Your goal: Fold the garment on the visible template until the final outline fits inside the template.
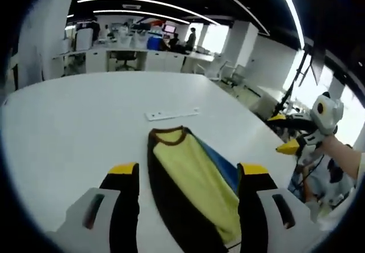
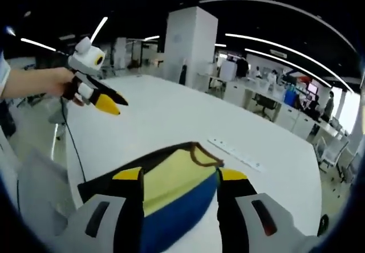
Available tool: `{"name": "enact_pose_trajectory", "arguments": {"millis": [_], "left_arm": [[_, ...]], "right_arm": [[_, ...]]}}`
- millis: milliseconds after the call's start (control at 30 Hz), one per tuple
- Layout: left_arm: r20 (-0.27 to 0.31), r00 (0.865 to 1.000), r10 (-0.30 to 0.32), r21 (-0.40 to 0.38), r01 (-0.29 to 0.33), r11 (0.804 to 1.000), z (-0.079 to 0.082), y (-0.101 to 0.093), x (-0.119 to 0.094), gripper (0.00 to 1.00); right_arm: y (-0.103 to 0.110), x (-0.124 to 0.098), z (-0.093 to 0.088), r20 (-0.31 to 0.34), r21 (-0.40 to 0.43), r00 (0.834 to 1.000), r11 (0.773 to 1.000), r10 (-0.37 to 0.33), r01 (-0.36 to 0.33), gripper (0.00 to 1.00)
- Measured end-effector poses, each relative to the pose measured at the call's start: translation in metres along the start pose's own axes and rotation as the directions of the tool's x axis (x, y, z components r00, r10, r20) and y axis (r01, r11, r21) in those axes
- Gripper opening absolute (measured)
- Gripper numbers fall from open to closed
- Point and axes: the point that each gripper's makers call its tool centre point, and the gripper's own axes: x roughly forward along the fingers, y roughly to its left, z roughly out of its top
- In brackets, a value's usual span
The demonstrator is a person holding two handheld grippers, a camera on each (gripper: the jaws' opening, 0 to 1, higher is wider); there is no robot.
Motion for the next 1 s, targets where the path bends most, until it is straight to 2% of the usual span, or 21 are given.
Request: {"name": "enact_pose_trajectory", "arguments": {"millis": [400,733,1000], "left_arm": [[0.047,0.999,0.019,-0.01,-0.018,1.0,-0.007,-0.015,-0.04,0.74],[0.052,0.997,0.049,-0.008,-0.049,0.999,-0.029,-0.021,-0.069,0.79],[0.057,0.997,0.053,0.019,-0.054,0.998,-0.038,-0.035,-0.088,0.8]], "right_arm": [[0.009,-0.033,-0.005,0.03,0.047,0.999,0.999,-0.023,0.022,0.54],[0.018,-0.063,-0.026,0.011,0.092,0.999,0.995,-0.048,0.047,0.58],[0.025,-0.082,-0.027,0.014,0.093,0.998,0.994,-0.067,0.065,0.59]]}}
